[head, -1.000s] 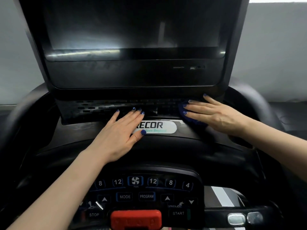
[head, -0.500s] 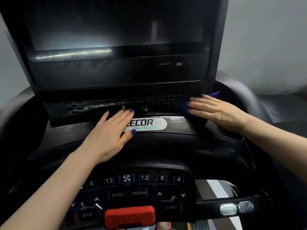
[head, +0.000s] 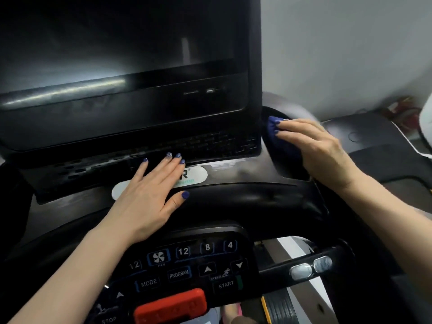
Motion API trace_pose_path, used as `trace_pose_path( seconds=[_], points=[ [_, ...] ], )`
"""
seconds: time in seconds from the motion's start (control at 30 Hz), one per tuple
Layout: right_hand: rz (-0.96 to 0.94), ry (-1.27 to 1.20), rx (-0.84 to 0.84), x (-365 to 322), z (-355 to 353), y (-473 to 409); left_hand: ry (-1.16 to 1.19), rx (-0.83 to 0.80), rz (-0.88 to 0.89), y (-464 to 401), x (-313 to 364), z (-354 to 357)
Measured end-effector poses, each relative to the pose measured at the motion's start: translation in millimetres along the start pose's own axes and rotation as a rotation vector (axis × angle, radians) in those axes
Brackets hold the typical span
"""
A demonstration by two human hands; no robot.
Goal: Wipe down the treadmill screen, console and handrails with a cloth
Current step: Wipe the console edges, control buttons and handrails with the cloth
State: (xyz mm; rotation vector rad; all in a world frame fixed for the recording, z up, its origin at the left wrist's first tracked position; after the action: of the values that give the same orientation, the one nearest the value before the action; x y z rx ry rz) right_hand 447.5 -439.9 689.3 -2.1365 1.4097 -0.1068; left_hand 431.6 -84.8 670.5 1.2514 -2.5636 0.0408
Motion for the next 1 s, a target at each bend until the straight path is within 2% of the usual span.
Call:
trace_pose_path(
  seconds=[0.17, 0.53, 0.63, 0.83, 1.0],
  points=[
    [0.204, -0.04, 0.058, -11, -7, 36, 0.001, -0.056, 0.101, -27, 29, 8],
    [0.397, -0.241, -0.126, -30, 61, 64, -0.007, -0.139, 0.115, -43, 38, 16],
    [0.47, -0.274, -0.16, -24, 67, 66, 0.018, -0.132, 0.114, -44, 38, 17],
    [0.614, -0.351, -0.096, -23, 77, 42, 0.017, -0.135, 0.12, -45, 36, 17],
    [0.638, -0.402, -0.204, -31, 62, 61, -0.003, -0.145, 0.127, -43, 37, 15]
  ],
)
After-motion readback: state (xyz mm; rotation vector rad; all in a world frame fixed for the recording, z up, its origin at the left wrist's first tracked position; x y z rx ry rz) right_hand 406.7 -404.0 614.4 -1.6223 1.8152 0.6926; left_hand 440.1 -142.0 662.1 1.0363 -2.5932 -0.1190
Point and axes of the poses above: each hand's wrist, its own y-axis away from the middle knuckle, its own z-axis out of the palm, x = y × z, the point moved 2 cm from there along -y, towards the middle knuckle, and after that the axes turned 7 degrees about z, right-handed, at the moved point
